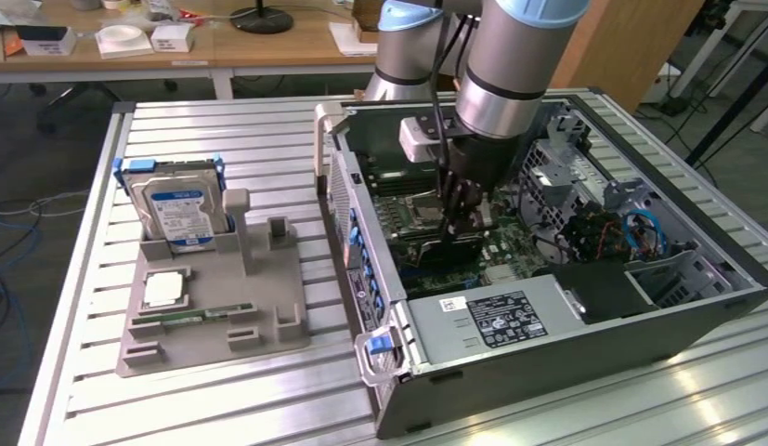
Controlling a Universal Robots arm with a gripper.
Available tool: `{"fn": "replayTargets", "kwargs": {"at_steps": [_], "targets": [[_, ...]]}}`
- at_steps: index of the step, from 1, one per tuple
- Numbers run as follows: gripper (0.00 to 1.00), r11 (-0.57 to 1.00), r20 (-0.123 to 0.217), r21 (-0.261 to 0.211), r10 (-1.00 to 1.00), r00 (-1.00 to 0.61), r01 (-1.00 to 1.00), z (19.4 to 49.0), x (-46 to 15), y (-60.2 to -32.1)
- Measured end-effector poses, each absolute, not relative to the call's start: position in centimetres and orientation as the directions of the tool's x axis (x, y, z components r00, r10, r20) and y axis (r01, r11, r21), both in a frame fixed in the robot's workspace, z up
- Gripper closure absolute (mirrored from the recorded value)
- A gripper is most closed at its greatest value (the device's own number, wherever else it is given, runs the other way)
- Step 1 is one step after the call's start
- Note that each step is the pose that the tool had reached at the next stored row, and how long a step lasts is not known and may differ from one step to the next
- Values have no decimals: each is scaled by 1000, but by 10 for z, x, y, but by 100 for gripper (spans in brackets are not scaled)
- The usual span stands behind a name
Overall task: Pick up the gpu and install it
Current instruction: 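Insert the gpu into the slot, then press down on the gpu until it lock into place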
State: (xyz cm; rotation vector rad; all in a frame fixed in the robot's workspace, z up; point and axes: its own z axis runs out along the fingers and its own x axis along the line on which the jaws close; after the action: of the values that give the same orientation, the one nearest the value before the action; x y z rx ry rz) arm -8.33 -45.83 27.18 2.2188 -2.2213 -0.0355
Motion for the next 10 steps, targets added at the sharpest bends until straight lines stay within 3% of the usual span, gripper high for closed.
{"fn": "replayTargets", "kwargs": {"at_steps": [10], "targets": [[89, 1, -15, 17, -1000, -1, -1000, 273, -83, -458]]}}
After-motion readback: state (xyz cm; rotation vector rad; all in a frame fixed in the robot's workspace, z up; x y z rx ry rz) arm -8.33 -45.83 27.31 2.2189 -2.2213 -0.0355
